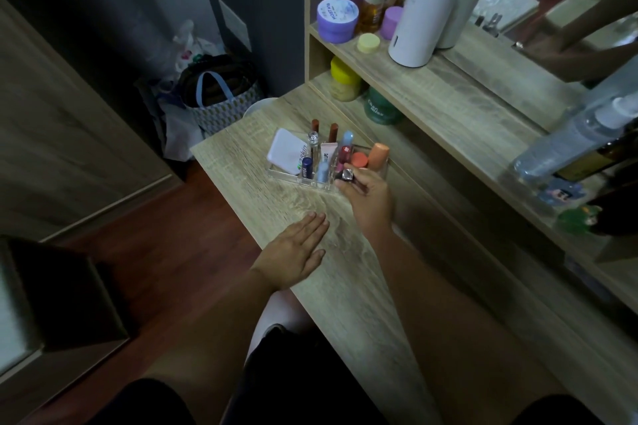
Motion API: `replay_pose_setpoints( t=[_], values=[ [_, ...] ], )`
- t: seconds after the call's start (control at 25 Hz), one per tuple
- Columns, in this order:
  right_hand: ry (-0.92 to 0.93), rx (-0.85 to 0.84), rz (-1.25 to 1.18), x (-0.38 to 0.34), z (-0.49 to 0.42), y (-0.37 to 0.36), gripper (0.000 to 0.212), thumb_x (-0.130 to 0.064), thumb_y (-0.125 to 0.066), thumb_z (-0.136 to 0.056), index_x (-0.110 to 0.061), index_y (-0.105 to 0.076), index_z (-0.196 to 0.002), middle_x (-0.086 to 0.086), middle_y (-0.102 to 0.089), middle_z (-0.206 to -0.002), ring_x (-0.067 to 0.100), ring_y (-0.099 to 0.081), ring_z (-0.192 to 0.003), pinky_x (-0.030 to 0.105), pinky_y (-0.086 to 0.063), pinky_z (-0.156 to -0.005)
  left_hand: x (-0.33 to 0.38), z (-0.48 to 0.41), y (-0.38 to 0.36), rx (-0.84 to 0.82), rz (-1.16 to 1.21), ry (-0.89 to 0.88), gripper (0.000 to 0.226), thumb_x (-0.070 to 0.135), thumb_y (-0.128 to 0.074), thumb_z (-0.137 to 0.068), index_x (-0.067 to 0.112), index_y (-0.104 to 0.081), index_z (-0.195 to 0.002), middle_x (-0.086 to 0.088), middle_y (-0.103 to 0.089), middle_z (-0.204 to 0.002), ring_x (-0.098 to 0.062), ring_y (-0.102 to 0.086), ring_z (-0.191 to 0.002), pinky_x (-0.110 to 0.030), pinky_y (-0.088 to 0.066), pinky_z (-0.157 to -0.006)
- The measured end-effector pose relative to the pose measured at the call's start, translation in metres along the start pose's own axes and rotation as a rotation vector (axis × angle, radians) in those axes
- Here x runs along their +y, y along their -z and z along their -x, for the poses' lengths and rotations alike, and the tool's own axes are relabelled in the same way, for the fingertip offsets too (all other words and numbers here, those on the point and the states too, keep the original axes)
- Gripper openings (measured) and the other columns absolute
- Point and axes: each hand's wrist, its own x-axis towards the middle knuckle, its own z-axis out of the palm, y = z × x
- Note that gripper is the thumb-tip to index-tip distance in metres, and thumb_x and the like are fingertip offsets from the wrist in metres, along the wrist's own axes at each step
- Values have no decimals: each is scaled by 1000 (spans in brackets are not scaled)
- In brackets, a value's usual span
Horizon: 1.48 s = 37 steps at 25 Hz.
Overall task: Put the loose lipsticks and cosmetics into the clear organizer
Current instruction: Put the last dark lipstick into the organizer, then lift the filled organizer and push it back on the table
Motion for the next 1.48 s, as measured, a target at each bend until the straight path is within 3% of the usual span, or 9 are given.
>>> replay_pose_setpoints(
  t=[0.08,0.24,0.4,0.56,0.8,1.0,1.16,1.28,1.48],
  values=[
    [41,4,72,-1,-1,-3,34,-7,-75,-73,-8,-69,-106,0,-66,-94,18,-67,-87,19,-50,-81,0,0,0,4,7,7,54,25,-55,-91,0,-39,-136,-19,-44,-143,-36,-35,-135,-50,-30,-111],
    [45,-29,173,3,-3,-6,36,-7,-74,-74,-7,-67,-109,14,-67,-101,22,-67,-88,11,-50,-80,1,0,0,10,10,3,53,24,-56,-90,0,-41,-135,-19,-45,-142,-36,-37,-134,-51,-33,-110],
    [31,-70,269,3,-6,-9,37,-7,-70,-77,-10,-64,-114,17,-64,-102,26,-65,-89,36,-56,-84,1,0,0,24,12,6,53,24,-56,-90,0,-41,-135,-19,-46,-141,-36,-38,-134,-51,-36,-109],
    [-45,7,247,1,-6,-15,32,-8,-72,-76,-11,-62,-107,17,-66,-102,16,-65,-79,29,-58,-78,2,0,0,27,16,16,53,25,-57,-89,1,-42,-134,-18,-47,-141,-35,-39,-133,-50,-38,-108],
    [-58,67,257,0,-4,-19,26,-9,-74,-74,-5,-63,-97,18,-67,-94,21,-67,-75,38,-58,-76,0,0,-3,1,10,27,54,27,-54,-90,2,-40,-136,-17,-45,-143,-33,-37,-135,-49,-38,-109],
    [-29,103,286,-2,6,-13,25,-11,-74,-74,-8,-62,-96,12,-68,-93,19,-65,-78,31,-57,-73,0,0,2,-48,114,61,55,30,-48,-94,6,-33,-140,-16,-37,-149,-30,-29,-140,-37,-21,-117],
    [-16,238,303,-1,19,-3,23,-14,-73,-74,-10,-60,-93,9,-67,-89,22,-62,-80,27,-47,-67,-4,-6,25,267,335,382,38,27,-49,-91,7,-53,-123,-16,-56,-124,-28,-46,-118,-27,-31,-104],
    [-62,300,419,7,20,6,42,-24,-78,-68,-6,-55,-98,14,-62,-98,29,-57,-92,31,-43,-78,-19,-27,46,429,371,601,33,16,-47,-91,-3,-53,-117,-24,-56,-117,-35,-48,-112,-26,-30,-97],
    [-302,38,409,20,9,19,98,-24,-86,-58,-5,-32,-137,17,-45,-140,31,-42,-130,45,-38,-107,-44,-56,59,402,489,877,52,0,-57,-79,-6,-41,-128,-28,-50,-128,-40,-44,-121,-40,-34,-104]
  ],
)
